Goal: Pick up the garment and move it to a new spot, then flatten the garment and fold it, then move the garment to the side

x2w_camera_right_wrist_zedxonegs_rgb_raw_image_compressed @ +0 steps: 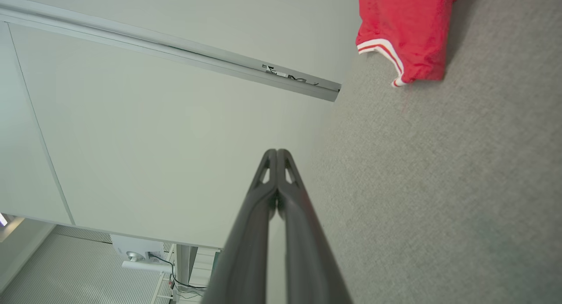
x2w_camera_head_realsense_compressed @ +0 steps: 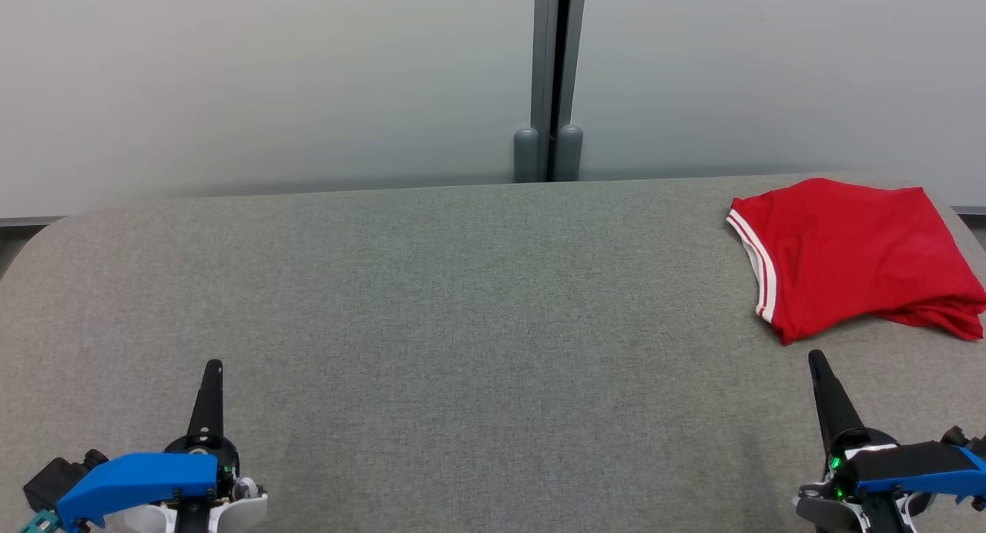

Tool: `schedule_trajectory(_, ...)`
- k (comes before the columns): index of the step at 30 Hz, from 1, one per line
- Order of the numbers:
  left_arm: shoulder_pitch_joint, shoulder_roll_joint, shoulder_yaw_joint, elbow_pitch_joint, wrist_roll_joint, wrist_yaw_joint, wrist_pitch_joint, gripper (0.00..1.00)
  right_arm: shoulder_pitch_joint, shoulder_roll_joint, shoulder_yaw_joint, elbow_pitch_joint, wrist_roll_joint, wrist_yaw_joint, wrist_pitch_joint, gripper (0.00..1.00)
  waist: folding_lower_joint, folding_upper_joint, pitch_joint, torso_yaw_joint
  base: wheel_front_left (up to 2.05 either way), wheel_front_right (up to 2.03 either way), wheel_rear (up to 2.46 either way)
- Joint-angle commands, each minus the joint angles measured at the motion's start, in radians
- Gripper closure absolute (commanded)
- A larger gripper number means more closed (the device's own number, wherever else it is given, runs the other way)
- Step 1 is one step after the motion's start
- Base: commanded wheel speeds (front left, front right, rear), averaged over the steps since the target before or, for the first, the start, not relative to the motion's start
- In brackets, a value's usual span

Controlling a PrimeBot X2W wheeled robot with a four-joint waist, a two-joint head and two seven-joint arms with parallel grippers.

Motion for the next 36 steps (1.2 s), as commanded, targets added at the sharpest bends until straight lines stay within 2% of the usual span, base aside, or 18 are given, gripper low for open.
schedule_trajectory(1, -0.022, 0.001, 0.006, -0.009, -0.024, -0.007, 0.005, 1.00, -0.018, -0.003, -0.003, -0.009, 0.024, 0.000, 0.007, 1.00, 0.0000, -0.0001, 0.000, 0.000, 0.00, 0.00, 0.00)
schedule_trajectory(36, -0.046, -0.016, 0.032, -0.011, -0.262, -0.037, 0.069, 1.00, -0.039, -0.002, -0.018, -0.014, 0.274, 0.000, 0.070, 1.00, 0.0000, -0.0001, 0.001, 0.001, 0.00, 0.00, 0.00)
